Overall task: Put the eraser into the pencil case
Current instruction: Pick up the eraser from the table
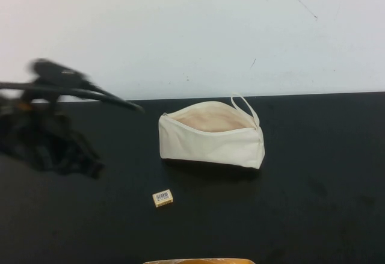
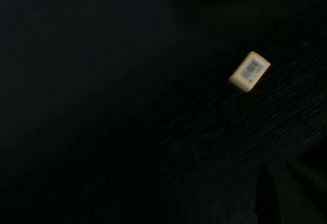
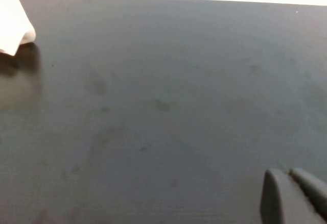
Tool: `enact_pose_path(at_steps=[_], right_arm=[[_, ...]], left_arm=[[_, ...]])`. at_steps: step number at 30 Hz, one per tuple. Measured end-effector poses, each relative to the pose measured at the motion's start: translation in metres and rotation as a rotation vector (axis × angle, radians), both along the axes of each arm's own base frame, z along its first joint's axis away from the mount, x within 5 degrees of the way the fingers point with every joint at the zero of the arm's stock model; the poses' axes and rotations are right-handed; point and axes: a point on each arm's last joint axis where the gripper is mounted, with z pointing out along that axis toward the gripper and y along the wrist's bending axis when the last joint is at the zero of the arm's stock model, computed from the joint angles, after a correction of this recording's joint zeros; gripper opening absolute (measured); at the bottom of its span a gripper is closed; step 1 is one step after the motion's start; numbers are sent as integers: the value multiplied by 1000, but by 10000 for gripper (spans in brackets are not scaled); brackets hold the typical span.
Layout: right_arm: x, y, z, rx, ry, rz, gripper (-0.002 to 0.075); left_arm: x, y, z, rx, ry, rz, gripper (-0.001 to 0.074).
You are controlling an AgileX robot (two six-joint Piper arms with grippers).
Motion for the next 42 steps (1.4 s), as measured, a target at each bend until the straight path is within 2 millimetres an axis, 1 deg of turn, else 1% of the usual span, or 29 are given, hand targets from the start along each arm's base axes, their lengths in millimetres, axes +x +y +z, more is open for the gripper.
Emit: enact_pose_path(at_steps=[3,5,7,9,11,14,16,19,23,28,30,34,37,39,42], right_arm=[[0,0,0,0,0,0,-1],[0,0,0,0,0,0,-1],[0,0,0,0,0,0,-1],[0,0,0,0,0,0,-1],[0,0,0,0,0,0,-1],[0,0,0,0,0,0,-1],[0,0,0,0,0,0,-1],[0,0,0,0,0,0,-1],[0,0,0,0,0,0,-1],[0,0,0,0,0,0,-1],[0,0,0,0,0,0,-1],[0,0,0,0,0,0,-1],[0,0,0,0,0,0,-1],[0,0,0,0,0,0,-1],[0,0,0,0,0,0,-1]], left_arm=[[22,-24,-15,84,18,-138,-1],[32,-42,-28,137,36,-215,3],[40,-56,-42,171,60,-274,33],[45,-71,-56,198,83,-337,106],[50,-84,-71,224,104,-397,210],[59,-98,-95,253,112,-450,340],[65,-102,-107,274,110,-465,384],[73,-104,-122,308,108,-479,411],[79,-105,-137,329,117,-486,419],[83,-107,-149,330,120,-482,410],[84,-107,-149,330,118,-481,366],[84,-107,-150,320,127,-452,185],[84,-107,-149,308,141,-416,188],[83,-107,-148,305,179,-400,187],[81,-108,-138,302,269,-373,187]])
